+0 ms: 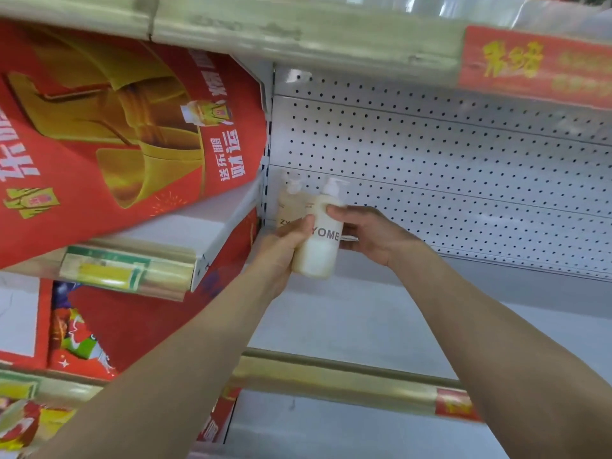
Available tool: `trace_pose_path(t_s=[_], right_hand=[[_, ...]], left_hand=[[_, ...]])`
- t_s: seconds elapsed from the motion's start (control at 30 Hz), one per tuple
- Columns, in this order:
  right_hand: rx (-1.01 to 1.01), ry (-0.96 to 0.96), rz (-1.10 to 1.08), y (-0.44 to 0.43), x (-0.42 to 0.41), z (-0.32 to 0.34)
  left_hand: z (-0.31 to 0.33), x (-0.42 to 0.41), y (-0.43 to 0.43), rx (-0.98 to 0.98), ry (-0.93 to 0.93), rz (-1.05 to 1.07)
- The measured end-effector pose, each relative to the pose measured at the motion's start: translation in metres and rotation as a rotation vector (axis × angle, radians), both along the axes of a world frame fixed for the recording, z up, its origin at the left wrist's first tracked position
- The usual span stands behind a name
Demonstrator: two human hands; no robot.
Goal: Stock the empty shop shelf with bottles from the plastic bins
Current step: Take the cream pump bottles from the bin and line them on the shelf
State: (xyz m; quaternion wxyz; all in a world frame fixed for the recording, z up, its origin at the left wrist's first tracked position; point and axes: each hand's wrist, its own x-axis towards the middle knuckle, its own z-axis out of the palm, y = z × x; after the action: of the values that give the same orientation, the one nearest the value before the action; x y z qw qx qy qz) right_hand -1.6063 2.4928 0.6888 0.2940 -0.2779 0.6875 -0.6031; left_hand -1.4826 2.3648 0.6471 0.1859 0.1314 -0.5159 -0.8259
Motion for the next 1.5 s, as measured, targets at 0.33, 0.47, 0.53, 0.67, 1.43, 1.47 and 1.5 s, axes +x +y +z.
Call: trace_pose_path(t_s=[0.33, 0.47, 0.53, 0.67, 1.43, 1.47, 1.5], right_hand=[[0.008, 0.077, -0.147, -0.015, -0.063, -0.013], [0.041, 0.144, -0.237, -0.024, -0.085, -0.026], [0.043, 0.163, -0.250, -0.028, -0.092, -0.034], [0.051, 0.196, -0.236, -0.032, -0.105, -0.045], [0.556, 0.770, -0.330, -0.022, -0.039, -0.007], [0.596, 0.821, -0.332, -0.016, -0.028, -0.001], [0.642, 0.869, -0.333, -0.010, -0.016, 0.006]], left_hand=[[-0.037, -0.035, -0.043, -0.076, -0.066, 0.237], [-0.053, -0.059, -0.057, -0.190, -0.106, 0.326], [-0.058, -0.074, -0.064, -0.253, -0.101, 0.345], [-0.062, -0.097, -0.079, -0.429, -0.136, 0.344], [-0.015, -0.070, -0.041, -0.835, -0.323, 0.423], [-0.007, -0.060, -0.034, -0.882, -0.329, 0.420], [0.000, -0.050, -0.028, -0.928, -0.332, 0.413]])
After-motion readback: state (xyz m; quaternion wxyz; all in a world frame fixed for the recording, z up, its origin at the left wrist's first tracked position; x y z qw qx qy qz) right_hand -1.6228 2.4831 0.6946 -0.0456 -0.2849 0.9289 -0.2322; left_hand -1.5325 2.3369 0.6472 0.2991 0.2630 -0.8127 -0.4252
